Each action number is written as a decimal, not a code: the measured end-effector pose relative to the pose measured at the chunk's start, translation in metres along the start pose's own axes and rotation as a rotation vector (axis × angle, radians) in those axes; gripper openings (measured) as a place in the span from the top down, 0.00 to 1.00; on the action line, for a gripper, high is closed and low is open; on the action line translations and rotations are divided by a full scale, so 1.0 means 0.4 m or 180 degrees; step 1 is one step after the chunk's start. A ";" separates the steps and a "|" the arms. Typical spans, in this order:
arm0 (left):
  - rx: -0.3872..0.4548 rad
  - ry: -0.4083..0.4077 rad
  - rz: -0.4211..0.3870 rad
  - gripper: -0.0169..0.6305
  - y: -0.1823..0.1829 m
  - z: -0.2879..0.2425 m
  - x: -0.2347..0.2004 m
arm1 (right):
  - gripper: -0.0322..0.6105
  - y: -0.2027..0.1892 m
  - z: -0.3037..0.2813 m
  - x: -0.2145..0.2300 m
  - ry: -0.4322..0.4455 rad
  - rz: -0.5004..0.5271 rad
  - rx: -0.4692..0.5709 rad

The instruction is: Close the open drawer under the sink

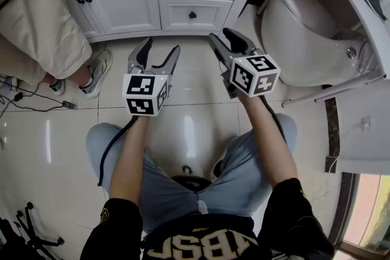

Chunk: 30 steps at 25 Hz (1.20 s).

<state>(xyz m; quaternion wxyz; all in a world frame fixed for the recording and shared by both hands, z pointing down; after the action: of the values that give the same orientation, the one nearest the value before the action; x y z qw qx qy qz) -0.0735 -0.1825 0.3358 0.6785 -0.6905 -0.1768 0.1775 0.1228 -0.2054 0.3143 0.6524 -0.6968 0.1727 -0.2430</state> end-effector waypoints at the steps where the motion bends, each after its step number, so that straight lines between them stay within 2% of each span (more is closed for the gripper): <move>1: 0.0007 -0.0017 -0.0016 0.49 0.003 0.003 0.009 | 0.62 -0.005 0.012 0.001 -0.0029 0.0017 0.0037; 5: -0.0007 0.0000 -0.0053 0.50 -0.004 0.018 0.025 | 0.40 -0.049 0.030 0.003 -0.0258 0.0018 0.0036; 7: -0.0001 0.0034 -0.0128 0.50 0.001 0.026 0.025 | 0.39 -0.067 0.032 -0.005 -0.0327 -0.0049 0.0050; 9: 0.0037 0.0077 -0.0176 0.50 0.011 0.030 0.022 | 0.39 -0.068 0.031 -0.014 -0.0353 0.0033 0.0096; 12: 0.0096 0.0205 -0.0095 0.50 0.017 0.036 -0.004 | 0.39 -0.057 0.032 -0.028 -0.0477 0.0251 0.0207; 15: 0.0146 0.0344 -0.0077 0.50 0.023 0.044 -0.028 | 0.39 -0.053 0.030 -0.036 -0.0591 0.0289 0.0301; 19: 0.0205 0.0383 -0.0132 0.50 0.034 0.048 -0.026 | 0.39 -0.051 0.028 -0.033 -0.0694 0.0286 0.0323; 21: 0.0210 0.0385 -0.0136 0.50 0.034 0.048 -0.025 | 0.39 -0.050 0.025 -0.037 -0.0697 0.0398 0.0271; 25: 0.0210 0.0381 -0.0119 0.50 0.032 0.049 -0.021 | 0.43 -0.033 0.026 -0.066 -0.0650 0.0858 0.0272; 30: 0.0223 0.0369 -0.0109 0.50 0.035 0.050 -0.018 | 0.44 -0.036 0.028 -0.073 -0.0621 0.0747 0.0294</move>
<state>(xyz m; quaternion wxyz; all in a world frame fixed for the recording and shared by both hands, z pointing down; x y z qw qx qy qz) -0.0895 -0.1686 0.3214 0.7143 -0.6724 -0.1426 0.1316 0.1038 -0.1787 0.3251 0.7213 -0.6614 0.1774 -0.1040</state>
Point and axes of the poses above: the fingertips, and each gripper's own axes: z backward along the fingers, x to its right, y out of its top, the point moved 6 cm from there along z, backward along the fingers, and after that the axes turned 7 degrees about x, right-handed, at the moved point
